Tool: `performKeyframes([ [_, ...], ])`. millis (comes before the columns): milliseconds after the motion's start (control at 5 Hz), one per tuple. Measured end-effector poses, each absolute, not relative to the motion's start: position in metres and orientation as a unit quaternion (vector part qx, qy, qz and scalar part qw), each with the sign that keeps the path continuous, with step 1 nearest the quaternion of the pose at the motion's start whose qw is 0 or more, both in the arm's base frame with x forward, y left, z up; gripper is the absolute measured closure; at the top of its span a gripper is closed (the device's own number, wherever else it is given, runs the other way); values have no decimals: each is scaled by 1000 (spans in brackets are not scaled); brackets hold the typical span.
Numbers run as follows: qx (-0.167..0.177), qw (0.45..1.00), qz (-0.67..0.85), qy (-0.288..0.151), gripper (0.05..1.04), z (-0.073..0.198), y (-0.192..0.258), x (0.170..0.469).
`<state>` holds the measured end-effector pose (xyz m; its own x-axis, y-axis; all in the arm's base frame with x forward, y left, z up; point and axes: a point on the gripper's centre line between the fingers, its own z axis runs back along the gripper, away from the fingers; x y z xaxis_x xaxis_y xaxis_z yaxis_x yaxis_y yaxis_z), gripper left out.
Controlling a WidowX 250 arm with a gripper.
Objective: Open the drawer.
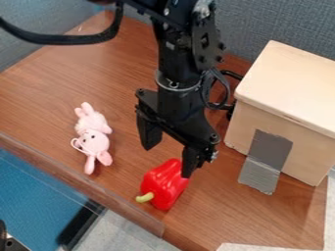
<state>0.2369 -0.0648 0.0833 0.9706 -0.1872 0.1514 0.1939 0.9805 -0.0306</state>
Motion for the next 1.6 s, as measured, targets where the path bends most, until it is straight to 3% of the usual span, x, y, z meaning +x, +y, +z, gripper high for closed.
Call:
performKeyframes([
  [200, -23, 993, -96, -61, 83, 77, -65, 235],
  [600, -32, 994, -29, -104, 84, 93, -16, 319],
  [1000, -14, 993, -17, -112, 84, 84, -9, 394],
  [1200, -13, 993, -13, -114, 83, 76, -15, 410],
  [1600, 3, 997, 4, -74, 83, 42, -3, 410],
])
